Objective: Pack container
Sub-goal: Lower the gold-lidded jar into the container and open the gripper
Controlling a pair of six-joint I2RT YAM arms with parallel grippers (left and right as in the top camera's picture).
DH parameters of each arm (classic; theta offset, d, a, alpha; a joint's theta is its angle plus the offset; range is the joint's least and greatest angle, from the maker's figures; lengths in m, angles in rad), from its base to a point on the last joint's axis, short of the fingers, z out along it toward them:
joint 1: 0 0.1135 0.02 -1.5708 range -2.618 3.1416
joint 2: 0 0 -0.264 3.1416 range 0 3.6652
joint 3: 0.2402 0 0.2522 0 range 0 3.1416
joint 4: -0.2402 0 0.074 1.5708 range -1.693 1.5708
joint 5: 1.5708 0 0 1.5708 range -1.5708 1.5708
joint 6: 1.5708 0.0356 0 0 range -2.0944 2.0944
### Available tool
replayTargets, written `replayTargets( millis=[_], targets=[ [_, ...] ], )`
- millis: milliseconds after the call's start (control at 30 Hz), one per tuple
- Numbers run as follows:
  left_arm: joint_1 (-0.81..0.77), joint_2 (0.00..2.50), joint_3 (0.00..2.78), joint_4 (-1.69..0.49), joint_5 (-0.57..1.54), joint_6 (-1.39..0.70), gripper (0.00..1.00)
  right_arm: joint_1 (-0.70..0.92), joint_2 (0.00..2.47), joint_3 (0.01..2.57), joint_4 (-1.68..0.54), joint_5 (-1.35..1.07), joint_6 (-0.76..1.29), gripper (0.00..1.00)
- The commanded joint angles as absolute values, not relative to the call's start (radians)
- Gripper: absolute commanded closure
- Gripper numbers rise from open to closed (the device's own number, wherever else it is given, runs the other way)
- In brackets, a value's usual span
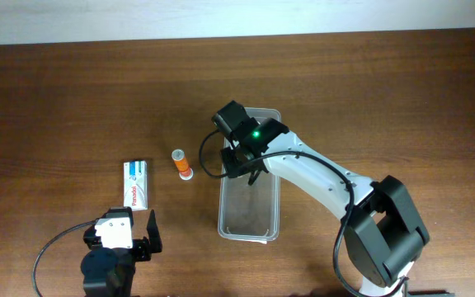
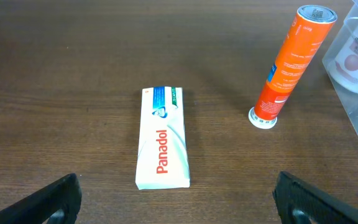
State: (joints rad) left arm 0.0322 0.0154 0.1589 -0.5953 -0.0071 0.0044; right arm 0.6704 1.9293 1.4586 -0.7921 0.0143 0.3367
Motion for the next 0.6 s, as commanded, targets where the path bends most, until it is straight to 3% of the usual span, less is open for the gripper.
replayTargets(
  millis=[0,433,567],
  targets=[
    [0.035,0.006,0.155,-0.596,0.001,0.019,0.0,0.674,1.938,1.476,-0.79,0.034,0.342,0.56],
    [0.035,0.006,0.155,-0.596,0.001,0.019,0.01,0.674,1.829,1.49,-0.83,0.043,0.342,0.58],
    [0.035,0.006,0.155,-0.596,0.001,0.019,0.01,0.673,1.703,1.512,-0.874,0.064,0.341,0.52]
  ],
)
